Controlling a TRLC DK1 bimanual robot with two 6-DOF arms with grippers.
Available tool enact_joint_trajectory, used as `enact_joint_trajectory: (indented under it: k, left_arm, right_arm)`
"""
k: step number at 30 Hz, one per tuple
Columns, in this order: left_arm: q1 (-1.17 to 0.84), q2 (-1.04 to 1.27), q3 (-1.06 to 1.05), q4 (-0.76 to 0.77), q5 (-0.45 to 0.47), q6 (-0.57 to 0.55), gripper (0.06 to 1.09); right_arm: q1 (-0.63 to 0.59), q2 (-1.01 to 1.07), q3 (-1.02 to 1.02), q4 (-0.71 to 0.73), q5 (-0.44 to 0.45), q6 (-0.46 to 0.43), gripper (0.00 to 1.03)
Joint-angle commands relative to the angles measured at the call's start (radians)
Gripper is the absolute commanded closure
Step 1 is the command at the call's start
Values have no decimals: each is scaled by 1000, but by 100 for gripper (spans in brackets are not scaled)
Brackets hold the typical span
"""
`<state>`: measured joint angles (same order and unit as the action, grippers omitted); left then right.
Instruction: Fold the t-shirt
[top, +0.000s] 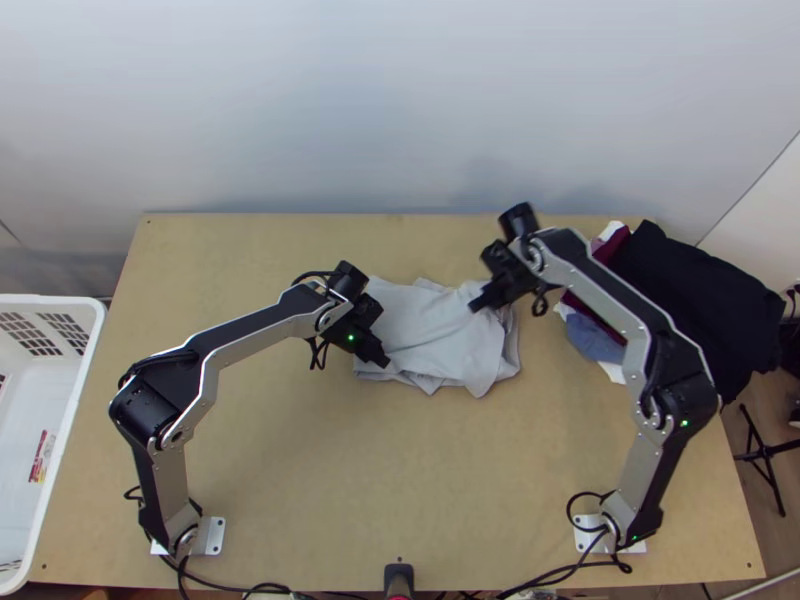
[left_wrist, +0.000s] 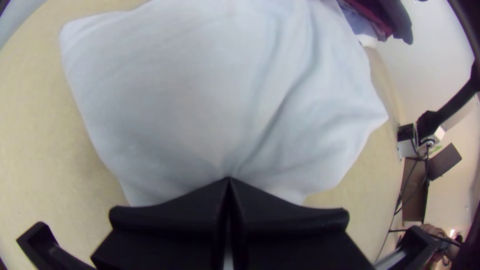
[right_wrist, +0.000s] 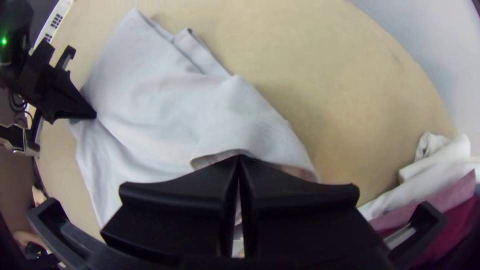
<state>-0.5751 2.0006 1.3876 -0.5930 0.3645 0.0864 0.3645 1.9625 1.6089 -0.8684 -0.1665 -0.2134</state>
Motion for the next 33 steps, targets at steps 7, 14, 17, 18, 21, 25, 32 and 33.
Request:
enact_joint_trajectory:
  k: [7,14,17,18,21,25,32,33]
  left_arm:
    - [-11,-11,2,-16,-1,4,100]
    - [-29,-59,5,-50,-2,10,100]
    - [-22,-66,-13,-56,-10,19,100]
    - [-19,-69,-19,-56,-13,21,100]
    - [-17,-86,-35,-57,-24,27,100]
    - [-14,-109,-42,-62,-30,27,100]
    - [0,-118,-53,-65,-32,27,100]
    - [0,-122,-56,-65,-32,29,100]
  right_arm:
    - [-122,-119,-17,-132,1,94,38]
    - [-183,-186,-153,-201,-231,177,4]
    - [-194,-192,-201,-198,-269,181,4]
    - [-194,-192,-216,-196,-274,181,4]
    - [-193,-194,-262,-169,-320,183,4]
    - [-185,-174,-293,-107,-324,183,4]
    - [-168,-102,-287,-20,-324,183,4]
    - [-167,-91,-287,-9,-324,184,4]
